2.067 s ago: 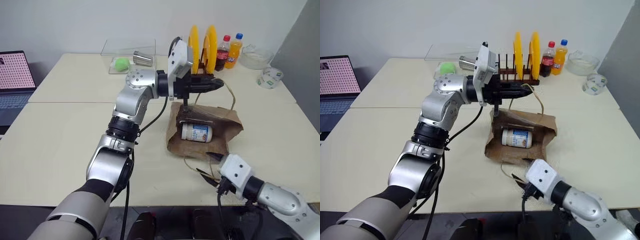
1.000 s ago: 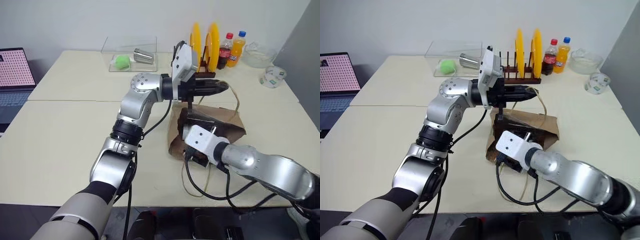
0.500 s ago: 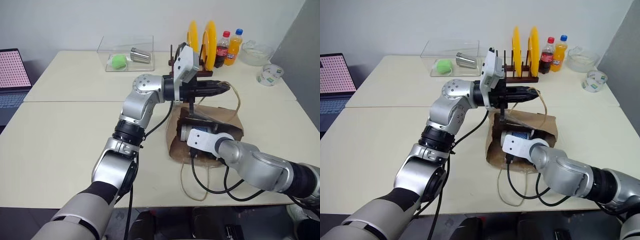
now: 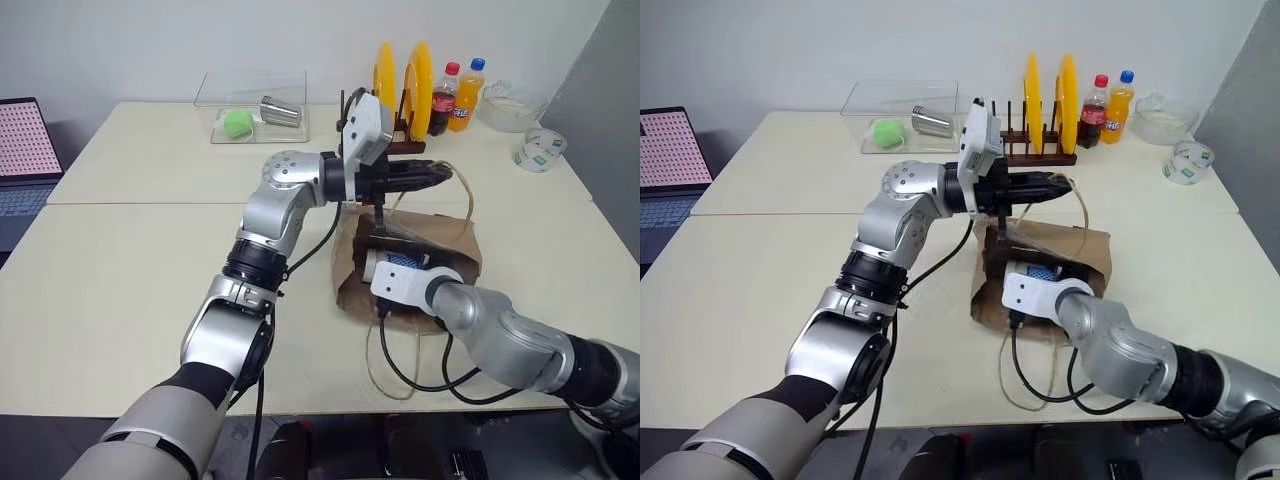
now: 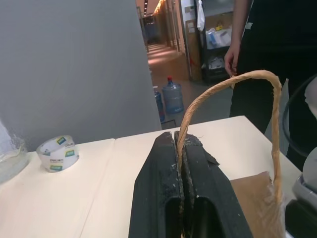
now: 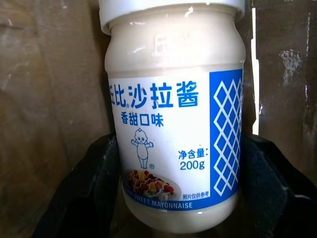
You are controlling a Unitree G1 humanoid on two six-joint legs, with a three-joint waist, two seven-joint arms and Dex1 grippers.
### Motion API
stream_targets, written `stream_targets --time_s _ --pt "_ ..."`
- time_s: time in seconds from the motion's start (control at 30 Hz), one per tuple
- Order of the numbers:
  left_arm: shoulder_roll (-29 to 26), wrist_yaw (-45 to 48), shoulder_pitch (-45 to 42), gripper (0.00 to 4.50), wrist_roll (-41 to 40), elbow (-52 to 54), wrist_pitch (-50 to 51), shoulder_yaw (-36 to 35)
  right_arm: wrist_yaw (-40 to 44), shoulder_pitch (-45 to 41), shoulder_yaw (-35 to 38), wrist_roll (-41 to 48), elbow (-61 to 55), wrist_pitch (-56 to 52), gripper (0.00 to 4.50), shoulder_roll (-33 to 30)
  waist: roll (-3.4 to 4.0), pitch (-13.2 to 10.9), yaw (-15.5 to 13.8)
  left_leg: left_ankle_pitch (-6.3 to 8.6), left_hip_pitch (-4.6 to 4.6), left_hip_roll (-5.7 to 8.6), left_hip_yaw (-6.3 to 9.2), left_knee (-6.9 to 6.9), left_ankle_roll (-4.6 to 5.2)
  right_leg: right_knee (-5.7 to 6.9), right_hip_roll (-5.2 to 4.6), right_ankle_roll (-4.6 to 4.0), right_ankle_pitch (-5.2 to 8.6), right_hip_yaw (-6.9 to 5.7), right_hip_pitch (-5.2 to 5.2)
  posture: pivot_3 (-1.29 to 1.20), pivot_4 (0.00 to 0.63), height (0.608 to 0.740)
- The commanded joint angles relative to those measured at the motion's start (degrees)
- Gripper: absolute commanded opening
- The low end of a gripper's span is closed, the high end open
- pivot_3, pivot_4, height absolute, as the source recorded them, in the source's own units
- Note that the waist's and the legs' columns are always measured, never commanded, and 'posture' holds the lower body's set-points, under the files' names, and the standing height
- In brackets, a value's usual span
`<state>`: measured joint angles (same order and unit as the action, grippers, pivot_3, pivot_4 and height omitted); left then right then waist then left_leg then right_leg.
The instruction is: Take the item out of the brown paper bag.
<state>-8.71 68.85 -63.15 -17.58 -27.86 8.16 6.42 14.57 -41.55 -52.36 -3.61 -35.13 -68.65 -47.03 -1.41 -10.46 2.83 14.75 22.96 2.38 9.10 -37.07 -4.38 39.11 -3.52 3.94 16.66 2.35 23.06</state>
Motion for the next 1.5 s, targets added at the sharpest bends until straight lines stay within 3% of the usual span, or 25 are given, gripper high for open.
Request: stream_targets --time_s 0.03,0.2,0.47,0.63,0.8,0.9,0.97,1.07,1.2,1.33,1.5 --pt "-0.4 -2.2 -2.4 0.0 0.6 -0.6 -1.3 -1.1 2.4 2.4 4.4 -1.6 -5.7 3.0 3.02 -1.9 0.0 0.0 -0.1 0.0 0.01 0.0 0.0 0.0 0.0 -0.01 0.0 0.0 0.0 0.0 0.0 0.0 0.15 0.74" --pt "-0.8 -4.7 -4.1 0.0 2.9 -4.8 -4.2 -1.0 6.8 7.5 13.8 0.6 -11.0 10.6 3.02 -2.3 0.0 0.0 0.0 0.0 0.02 -0.01 -0.03 0.01 0.01 0.0 0.0 0.0 0.0 0.01 0.03 0.0 0.15 0.74" --pt "-0.7 -7.4 -6.1 0.0 4.8 -9.5 -6.9 -1.1 15.0 22.1 39.5 11.2 -15.1 29.1 3.02 0.4 -0.01 0.0 -0.1 0.06 0.02 0.0 -0.08 0.0 0.11 0.0 0.0 0.01 0.0 0.02 0.0 0.0 0.15 0.74" --pt "-1.0 -8.8 -7.1 0.0 6.0 -11.7 -7.9 -1.1 16.6 24.9 54.9 24.7 -19.8 24.2 3.02 7.8 -0.01 0.0 0.0 0.06 0.01 -0.01 -0.08 0.0 0.1 0.08 0.01 0.0 -0.01 0.04 0.0 0.0 0.15 0.74" --pt "-1.3 -10.2 -8.1 0.0 7.1 -13.8 -8.6 -1.2 10.2 18.7 73.3 42.9 -19.9 17.3 3.02 14.4 -0.01 0.0 0.1 0.08 0.0 -0.01 -0.08 -0.01 0.15 0.1 0.01 0.0 -0.01 0.04 -0.01 0.0 0.15 0.74" --pt "-1.5 -10.5 -8.3 0.0 7.4 -14.3 -9.0 -1.2 9.3 17.5 81.3 45.4 -17.5 15.2 3.02 10.5 0.0 0.0 -0.2 0.08 0.0 0.0 -0.08 -0.01 0.15 0.17 0.0 0.0 -0.01 0.05 0.0 0.0 0.15 0.74" --pt "-1.6 -10.7 -8.4 0.0 7.7 -14.5 -9.2 -1.3 12.6 22.0 84.1 41.6 -15.7 16.4 3.02 4.4 0.0 0.0 -0.7 0.09 0.0 0.0 -0.07 0.01 0.18 0.14 0.01 0.0 -0.01 0.02 0.0 0.0 0.15 0.74" --pt "-1.8 -11.2 -8.4 0.0 7.9 -14.7 -9.4 -1.3 17.3 31.0 84.9 34.5 -11.9 21.6 3.02 -3.2 0.0 0.0 -1.0 0.11 0.03 0.02 -0.15 0.02 0.22 0.05 0.0 0.0 -0.01 0.03 -0.01 0.0 0.15 0.74" --pt "-2.3 -11.3 -8.1 0.0 8.1 -14.4 -9.4 -1.5 21.6 43.0 76.7 17.8 -2.9 35.1 3.02 -13.8 0.01 0.0 -0.8 0.12 -0.02 0.04 -0.32 0.0 0.23 0.1 -0.02 0.0 -0.01 0.16 -0.01 0.0 0.15 0.74" --pt "-2.5 -11.4 -7.8 0.0 8.1 -13.6 -9.2 -1.4 21.7 44.3 66.0 6.8 7.9 43.9 3.02 -18.6 0.01 0.0 0.2 0.11 -0.12 0.01 -0.45 -0.04 0.23 0.28 -0.02 0.01 0.0 0.27 0.0 0.0 0.15 0.74" --pt "-2.7 -12.0 -7.3 0.0 8.1 -12.7 -8.6 -1.7 22.5 41.6 57.4 -0.3 17.7 48.7 3.02 -19.1 0.01 0.0 0.5 0.05 -0.13 0.0 -0.46 -0.07 0.17 0.33 -0.01 0.02 0.0 0.29 0.01 0.0 0.15 0.74"
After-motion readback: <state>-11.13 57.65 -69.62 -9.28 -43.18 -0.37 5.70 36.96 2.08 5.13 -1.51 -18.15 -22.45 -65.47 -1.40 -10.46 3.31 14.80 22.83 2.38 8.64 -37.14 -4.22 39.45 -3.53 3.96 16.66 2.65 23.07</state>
